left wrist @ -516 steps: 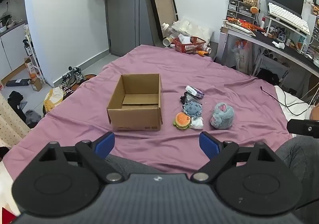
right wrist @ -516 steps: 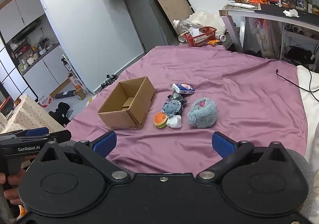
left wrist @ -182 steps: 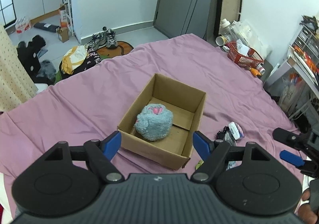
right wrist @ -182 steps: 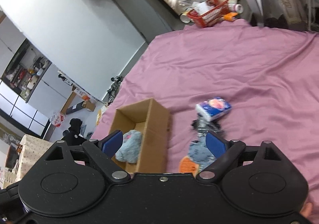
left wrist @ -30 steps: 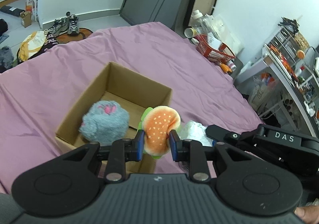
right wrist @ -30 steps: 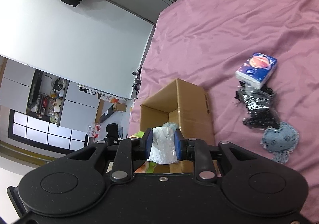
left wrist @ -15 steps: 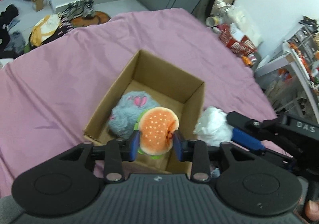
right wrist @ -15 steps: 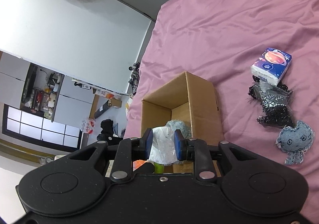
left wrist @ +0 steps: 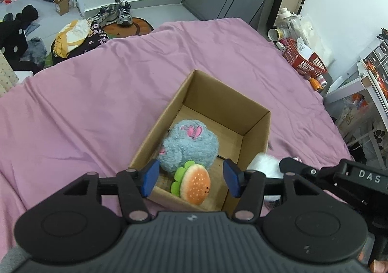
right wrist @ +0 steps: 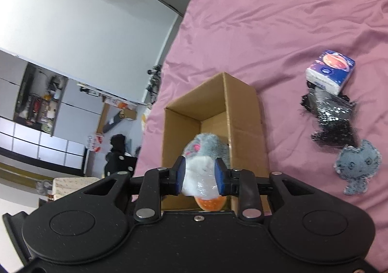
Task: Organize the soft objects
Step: 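Open both tools to release the burger and white plushes into the box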
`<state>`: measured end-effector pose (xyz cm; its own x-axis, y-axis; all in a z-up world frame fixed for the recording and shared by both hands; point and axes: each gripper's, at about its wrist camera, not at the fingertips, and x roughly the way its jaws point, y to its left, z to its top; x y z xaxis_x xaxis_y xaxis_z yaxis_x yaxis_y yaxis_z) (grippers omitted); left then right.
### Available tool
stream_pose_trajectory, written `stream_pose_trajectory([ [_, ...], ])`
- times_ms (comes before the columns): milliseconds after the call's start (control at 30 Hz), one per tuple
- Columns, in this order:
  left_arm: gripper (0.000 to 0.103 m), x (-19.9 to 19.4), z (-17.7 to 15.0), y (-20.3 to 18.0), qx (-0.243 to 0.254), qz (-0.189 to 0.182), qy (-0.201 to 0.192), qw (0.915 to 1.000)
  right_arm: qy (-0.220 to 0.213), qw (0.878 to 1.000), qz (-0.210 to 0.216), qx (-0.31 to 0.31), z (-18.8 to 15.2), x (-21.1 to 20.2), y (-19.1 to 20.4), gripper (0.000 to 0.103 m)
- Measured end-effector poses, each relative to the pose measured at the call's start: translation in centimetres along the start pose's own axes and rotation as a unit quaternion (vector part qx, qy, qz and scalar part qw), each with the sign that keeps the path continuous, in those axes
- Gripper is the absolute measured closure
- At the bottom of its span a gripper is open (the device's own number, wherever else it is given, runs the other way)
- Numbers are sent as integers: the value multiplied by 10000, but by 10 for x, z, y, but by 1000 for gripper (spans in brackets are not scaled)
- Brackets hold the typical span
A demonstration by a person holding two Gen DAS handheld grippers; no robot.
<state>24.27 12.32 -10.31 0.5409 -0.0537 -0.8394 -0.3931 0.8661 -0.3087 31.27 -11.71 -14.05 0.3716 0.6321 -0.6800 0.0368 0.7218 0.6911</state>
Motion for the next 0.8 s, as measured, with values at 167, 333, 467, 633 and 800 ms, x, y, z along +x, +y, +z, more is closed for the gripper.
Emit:
stream_pose_trajectory([
  [167,46,-4,0,-8,58,17,-80,9999,-65,10000,12,20,1,-11,-9,62],
  [333,32,-6,-5,-25,262,43,-196,9995,-151,9998,-51,107,3,-26,-26,61],
  [467,26,-5,-12,-41,382,-16,-218,9990,-229,9995,-160,167,4,-39,-43,55],
  [633,26,-2,-22,-63,571,-17,-196,9982,-388,9986,-248,274,5,-58,-66,41],
  [800,26,-2,-32,-81,707,6,-190,9973,-482,9975,-364,356,7,-71,-85,31],
])
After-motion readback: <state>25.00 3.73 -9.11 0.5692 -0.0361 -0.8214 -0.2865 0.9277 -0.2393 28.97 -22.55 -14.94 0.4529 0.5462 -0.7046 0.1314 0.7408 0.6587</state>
